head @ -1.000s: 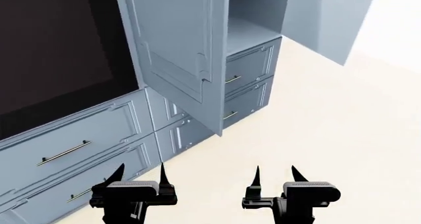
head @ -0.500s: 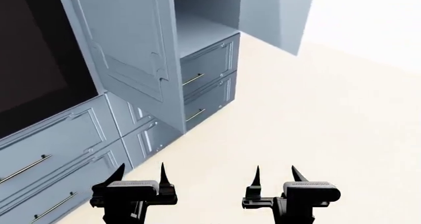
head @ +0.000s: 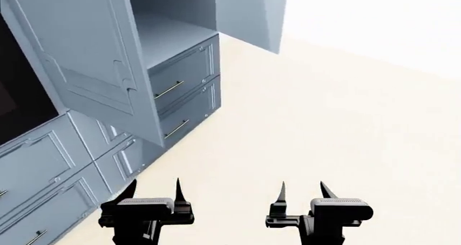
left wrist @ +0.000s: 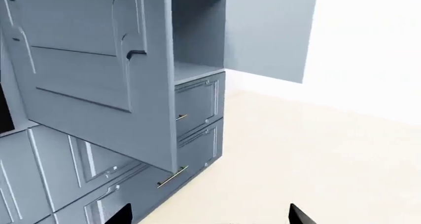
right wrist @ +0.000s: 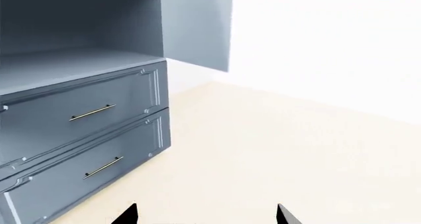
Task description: Pick the lemon from the counter and place it in the cabinet.
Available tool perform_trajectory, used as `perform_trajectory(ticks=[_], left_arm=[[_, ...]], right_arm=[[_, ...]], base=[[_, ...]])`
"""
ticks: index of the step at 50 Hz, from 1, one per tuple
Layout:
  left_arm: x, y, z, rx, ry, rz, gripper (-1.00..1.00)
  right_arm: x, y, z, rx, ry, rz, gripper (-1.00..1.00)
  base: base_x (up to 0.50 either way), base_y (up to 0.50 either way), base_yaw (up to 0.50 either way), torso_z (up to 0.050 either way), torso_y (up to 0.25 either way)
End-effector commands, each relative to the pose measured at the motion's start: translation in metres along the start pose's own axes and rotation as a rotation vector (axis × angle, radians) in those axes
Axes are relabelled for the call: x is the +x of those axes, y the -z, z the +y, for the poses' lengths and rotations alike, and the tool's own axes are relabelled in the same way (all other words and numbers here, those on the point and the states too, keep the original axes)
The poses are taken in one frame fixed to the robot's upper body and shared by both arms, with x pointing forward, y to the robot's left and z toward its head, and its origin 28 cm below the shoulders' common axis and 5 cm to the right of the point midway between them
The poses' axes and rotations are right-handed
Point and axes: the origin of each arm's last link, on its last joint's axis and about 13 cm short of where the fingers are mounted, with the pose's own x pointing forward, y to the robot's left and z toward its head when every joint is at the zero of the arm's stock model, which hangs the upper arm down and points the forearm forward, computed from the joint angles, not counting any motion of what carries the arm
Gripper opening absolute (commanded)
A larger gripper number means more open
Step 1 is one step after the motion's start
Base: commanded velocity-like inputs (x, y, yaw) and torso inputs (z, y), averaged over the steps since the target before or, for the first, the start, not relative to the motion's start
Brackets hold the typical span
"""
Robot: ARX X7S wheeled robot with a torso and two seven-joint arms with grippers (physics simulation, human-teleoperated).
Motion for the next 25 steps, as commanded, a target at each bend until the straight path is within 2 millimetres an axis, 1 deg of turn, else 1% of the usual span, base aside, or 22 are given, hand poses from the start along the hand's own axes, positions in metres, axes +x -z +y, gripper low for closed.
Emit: perform_trajectory(ticks=[1,25], left_arm=[[0.0001,0.0002,0.0,-0.001,0.0,0.001,1.0],[0.0005,-0.0001,0.0001,-0.001,0.0,0.001,1.0]], right_arm=[[-0.0004,0.0003,0.0,0.0,0.001,0.001,1.0],[0.0001,-0.0002,0.0001,0.0,0.006,0.002,1.0]], base=[[-0.04,0.05,-0.5,0.0,0.0],[-0.04,0.06,-0.5,0.0,0.0]])
